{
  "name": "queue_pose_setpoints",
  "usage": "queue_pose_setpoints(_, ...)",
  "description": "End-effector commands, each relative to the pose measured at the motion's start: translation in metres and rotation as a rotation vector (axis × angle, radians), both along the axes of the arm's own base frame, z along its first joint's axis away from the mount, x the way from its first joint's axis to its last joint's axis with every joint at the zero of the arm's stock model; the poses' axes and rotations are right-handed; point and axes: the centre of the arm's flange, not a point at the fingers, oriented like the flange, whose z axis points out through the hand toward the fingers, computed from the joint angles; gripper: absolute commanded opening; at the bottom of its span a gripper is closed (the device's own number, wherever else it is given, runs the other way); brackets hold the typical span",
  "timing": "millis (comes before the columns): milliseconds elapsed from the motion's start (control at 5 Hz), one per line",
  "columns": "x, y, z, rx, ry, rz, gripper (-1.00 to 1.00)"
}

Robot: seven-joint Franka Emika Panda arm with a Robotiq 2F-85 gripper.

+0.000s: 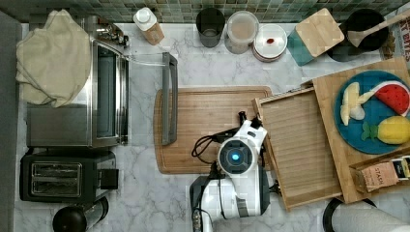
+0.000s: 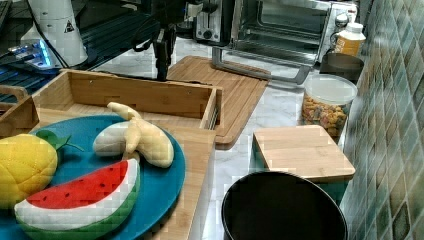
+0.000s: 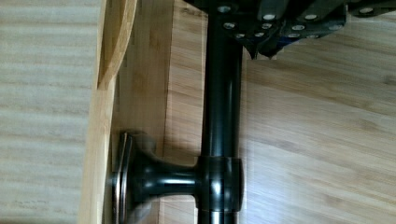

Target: Close the drawer.

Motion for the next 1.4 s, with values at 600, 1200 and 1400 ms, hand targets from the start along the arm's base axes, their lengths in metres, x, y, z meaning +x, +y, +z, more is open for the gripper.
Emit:
queue_pose_setpoints(600,-0.008,-0.29,0.016,-0.062,-0.075,-0.099,-1.0)
queue_pose_setpoints(1200,-0.008,-0.298,0.026,-0.1,-0.074,-0.163,-1.0)
queue_pose_setpoints(1400,-0.008,-0.298,0.025,-0.1,-0.074,-0.163,-1.0)
